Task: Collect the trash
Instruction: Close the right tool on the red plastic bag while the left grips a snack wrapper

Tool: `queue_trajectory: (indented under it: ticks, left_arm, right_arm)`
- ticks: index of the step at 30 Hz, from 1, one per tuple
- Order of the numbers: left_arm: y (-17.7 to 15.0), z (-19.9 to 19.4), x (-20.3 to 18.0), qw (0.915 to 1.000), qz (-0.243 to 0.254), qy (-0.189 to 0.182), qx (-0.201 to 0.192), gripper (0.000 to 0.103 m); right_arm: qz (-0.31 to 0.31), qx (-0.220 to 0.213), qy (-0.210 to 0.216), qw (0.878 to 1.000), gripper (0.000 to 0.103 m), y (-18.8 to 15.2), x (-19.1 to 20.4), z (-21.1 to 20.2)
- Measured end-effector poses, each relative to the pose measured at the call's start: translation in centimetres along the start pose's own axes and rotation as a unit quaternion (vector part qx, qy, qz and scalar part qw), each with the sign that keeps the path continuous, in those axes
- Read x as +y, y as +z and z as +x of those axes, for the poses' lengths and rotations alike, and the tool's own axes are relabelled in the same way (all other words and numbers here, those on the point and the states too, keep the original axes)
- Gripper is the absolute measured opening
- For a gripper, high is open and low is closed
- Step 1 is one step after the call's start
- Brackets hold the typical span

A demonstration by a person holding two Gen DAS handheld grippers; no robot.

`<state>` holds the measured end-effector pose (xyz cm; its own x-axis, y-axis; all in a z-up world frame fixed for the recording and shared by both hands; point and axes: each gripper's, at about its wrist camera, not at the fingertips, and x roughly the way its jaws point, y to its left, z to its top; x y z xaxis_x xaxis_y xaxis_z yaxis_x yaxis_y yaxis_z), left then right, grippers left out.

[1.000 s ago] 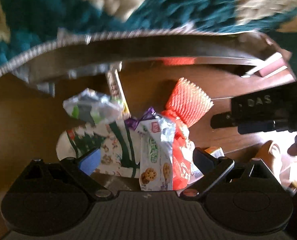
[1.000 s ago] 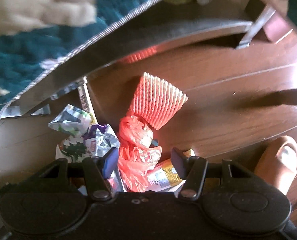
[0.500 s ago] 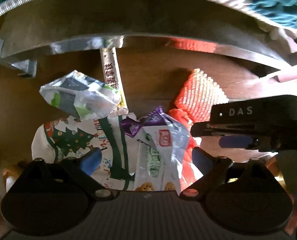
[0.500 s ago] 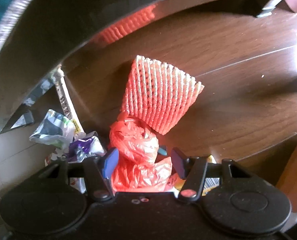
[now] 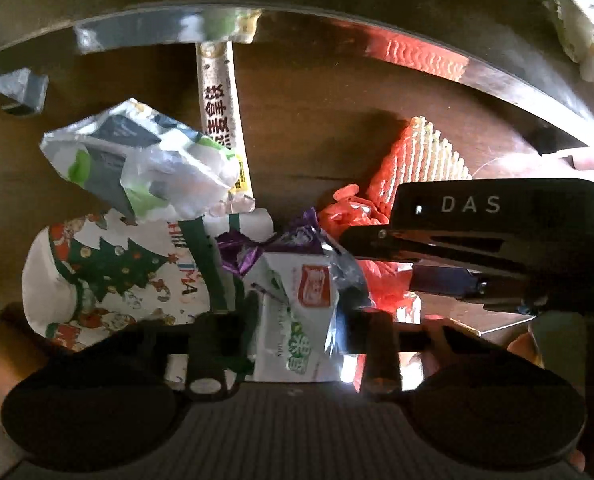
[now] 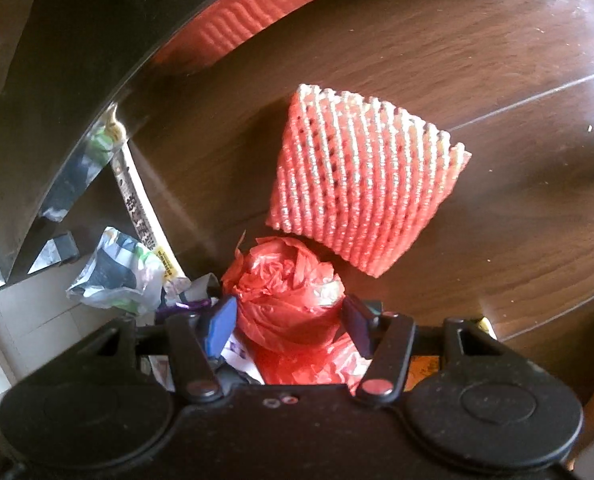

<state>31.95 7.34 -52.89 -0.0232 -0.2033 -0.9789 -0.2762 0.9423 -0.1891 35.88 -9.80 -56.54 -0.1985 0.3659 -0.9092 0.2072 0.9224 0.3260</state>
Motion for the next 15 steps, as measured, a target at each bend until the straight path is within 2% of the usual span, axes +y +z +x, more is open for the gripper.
queue_trajectory:
  ticks: [2, 6, 11, 15]
  left_arm:
    - [-0.1, 0.1, 0.3, 0.9999, -0.005, -0.009, -0.002, 0.017]
    - [-0.2, 0.0, 0.5, 0.9999, -0.010, -0.014, -0.004, 0.014]
    - [-0.5, -0.5, 0.7, 0.9999, -0.010, -0.009, 0.000, 0.013]
    - [-0.7, -1.4, 0.8, 0.9999, -0.011, -0.007, 0.002, 0.010]
  right_arm:
    - [-0.003, -0.003, -0.001, 1.000, 0.057, 0.0, 0.2, 0.0]
    - [-0.014, -0.012, -0.006, 1.000, 0.054, -0.3, 0.4, -0.4]
    - [-0.033, -0.024, -0.021, 0.999, 0.039, -1.1, 1.2, -1.3]
    - [-0.045, -0.037, -0.025, 0.998, 0.035, -2.0, 1.0, -2.8]
